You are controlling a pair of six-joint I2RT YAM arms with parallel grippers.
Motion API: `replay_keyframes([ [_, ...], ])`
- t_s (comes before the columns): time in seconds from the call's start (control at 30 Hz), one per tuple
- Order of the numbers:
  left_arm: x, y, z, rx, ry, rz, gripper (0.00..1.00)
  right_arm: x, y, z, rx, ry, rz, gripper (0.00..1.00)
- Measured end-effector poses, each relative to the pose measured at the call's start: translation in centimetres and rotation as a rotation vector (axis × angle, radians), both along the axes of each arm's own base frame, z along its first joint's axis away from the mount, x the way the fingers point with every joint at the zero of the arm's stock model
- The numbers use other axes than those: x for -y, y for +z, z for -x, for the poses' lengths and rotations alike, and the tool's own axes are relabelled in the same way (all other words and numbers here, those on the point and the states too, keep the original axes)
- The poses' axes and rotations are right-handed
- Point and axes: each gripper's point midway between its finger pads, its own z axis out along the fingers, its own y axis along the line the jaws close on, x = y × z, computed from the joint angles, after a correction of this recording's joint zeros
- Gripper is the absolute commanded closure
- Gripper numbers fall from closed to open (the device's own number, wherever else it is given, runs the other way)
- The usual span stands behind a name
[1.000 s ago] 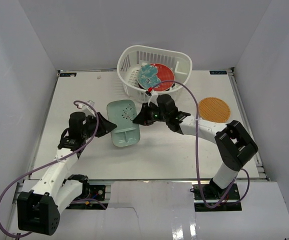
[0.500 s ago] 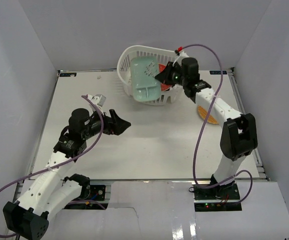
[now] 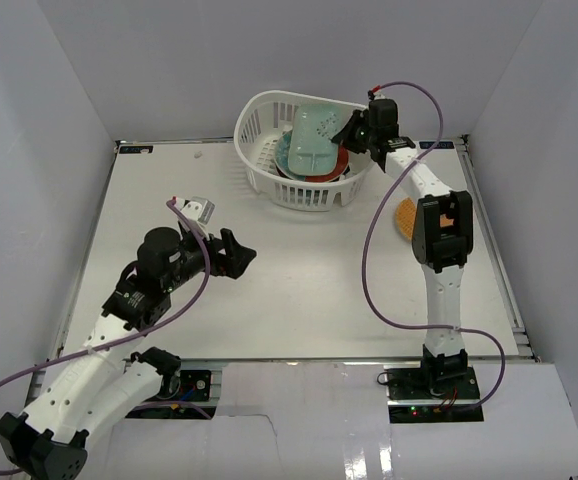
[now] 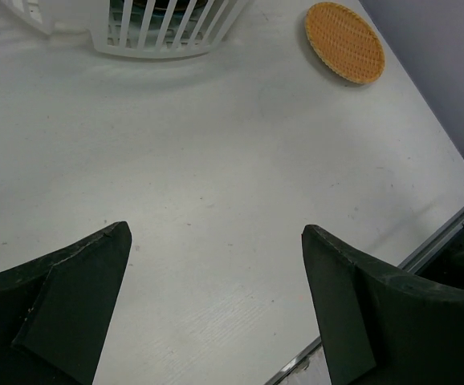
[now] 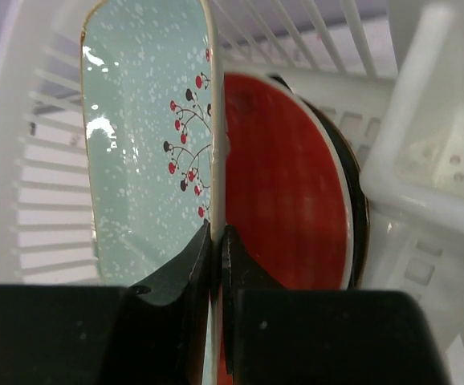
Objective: Place the plates into the plastic bin on the countertop
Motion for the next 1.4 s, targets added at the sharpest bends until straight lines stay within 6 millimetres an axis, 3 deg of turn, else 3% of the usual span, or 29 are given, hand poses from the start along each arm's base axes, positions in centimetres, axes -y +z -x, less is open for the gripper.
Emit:
replay_keyframes([
  [0.1,-0.2,0.1,0.1,0.015,0.009,-0.007,0.02,-0.1,-3.2,0.6,-0.088,-0.009,0.02,0.83],
  [0.17,-0.3,0.3,0.2,0.024,0.01,-0.009,0.02,-0.3,-3.6,0.7,-0.106,-0.009,0.016,0.63],
  [0.23,-0.3,0.3,0.3,0.028,0.01,-0.01,0.02,-0.4,-2.9,0.6,-0.092,-0.011,0.022,0.38],
  [0.3,-0.3,0.4,0.3,0.031,0.011,-0.011,0.02,-0.5,-2.2,0.3,-0.068,-0.018,0.028,0.25],
  [0.33,-0.3,0.4,0.3,0.032,0.011,-0.011,0.02,-0.6,-1.9,0.2,-0.057,-0.021,0.038,0.14],
  [0.43,-0.4,0.4,0.3,0.036,0.015,-0.013,0.02,-0.8,-1.5,0.1,-0.031,-0.03,0.07,0.02],
  [0.53,-0.5,0.6,0.4,0.044,0.017,-0.01,0.02,-0.2,-0.1,0.4,0.008,-0.054,0.118,0.02],
  [0.63,-0.7,0.9,0.6,0.055,0.021,-0.006,0.02,2.3,1.8,3.0,0.039,-0.113,0.176,0.08],
  [0.73,-0.8,1.4,0.8,0.071,0.024,0.001,0.02,7.2,3.5,7.5,0.07,-0.22,0.196,0.17],
  [0.83,-0.9,1.9,1.2,0.091,0.023,0.008,0.02,15.1,3.6,12.7,0.095,-0.419,0.164,0.23],
  [0.9,-0.8,2.1,1.4,0.101,0.02,0.01,0.02,21.6,1.4,16.8,0.089,-0.607,0.133,0.24],
  [0.97,-0.6,2.3,1.6,0.107,0.012,0.012,0.02,26.8,-2.6,20.7,0.034,-0.777,0.116,0.24],
  [1.03,-0.5,2.3,1.8,0.112,0.009,0.011,0.02,29.8,-7.4,24.2,-0.066,-0.895,0.108,0.23],
  [1.1,-0.5,2.3,1.9,0.114,0.005,0.01,0.02,31.0,-11.7,27.1,-0.178,-0.953,0.098,0.22],
  [1.17,-0.4,2.3,2.1,0.114,0.002,0.007,0.02,31.6,-14.2,28.5,-0.248,-0.978,0.065,0.22],
  [1.27,-0.4,2.4,2.2,0.116,0.001,0.007,0.02,32.0,-15.3,27.7,-0.26,-0.983,-0.02,0.23],
  [1.37,-0.5,2.4,2.1,0.117,0.007,0.005,0.02,31.5,-15.2,25.4,-0.214,-0.951,-0.127,0.33],
  [1.4,-0.5,2.3,2.1,0.116,0.009,0.004,0.02,31.2,-15.2,24.7,-0.206,-0.939,-0.161,0.41],
])
